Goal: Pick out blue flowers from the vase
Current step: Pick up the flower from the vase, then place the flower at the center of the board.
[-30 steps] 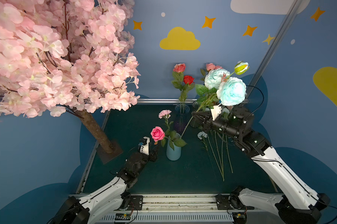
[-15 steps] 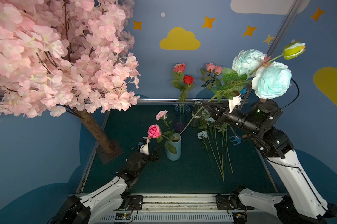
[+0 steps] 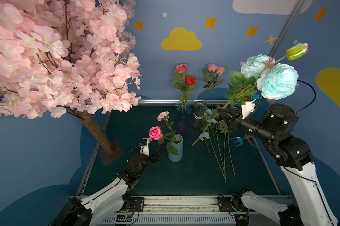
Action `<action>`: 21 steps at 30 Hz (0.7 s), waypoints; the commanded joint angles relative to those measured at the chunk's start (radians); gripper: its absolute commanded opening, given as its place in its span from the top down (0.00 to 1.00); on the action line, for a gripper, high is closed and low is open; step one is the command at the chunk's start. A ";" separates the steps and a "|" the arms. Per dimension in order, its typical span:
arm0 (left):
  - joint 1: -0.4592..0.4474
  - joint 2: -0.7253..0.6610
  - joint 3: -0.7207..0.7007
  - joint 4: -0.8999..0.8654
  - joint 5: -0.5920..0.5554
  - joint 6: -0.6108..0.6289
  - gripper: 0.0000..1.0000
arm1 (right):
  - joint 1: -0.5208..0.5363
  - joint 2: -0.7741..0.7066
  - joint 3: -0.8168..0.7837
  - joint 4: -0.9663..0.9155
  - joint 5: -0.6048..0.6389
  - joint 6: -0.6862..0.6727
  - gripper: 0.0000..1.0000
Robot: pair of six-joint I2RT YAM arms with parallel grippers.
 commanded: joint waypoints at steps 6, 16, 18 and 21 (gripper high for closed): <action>0.006 0.000 0.026 -0.003 -0.007 -0.007 0.03 | -0.067 0.023 -0.066 -0.219 0.139 -0.029 1.00; 0.006 0.007 0.031 -0.004 -0.004 -0.008 0.03 | -0.308 0.095 -0.222 -0.286 0.190 -0.046 1.00; 0.006 0.007 0.031 -0.004 -0.004 -0.007 0.03 | -0.360 0.129 -0.242 -0.292 0.190 -0.050 1.00; 0.006 0.009 0.033 -0.005 -0.002 -0.006 0.03 | -0.407 0.187 -0.268 -0.298 0.194 -0.049 1.00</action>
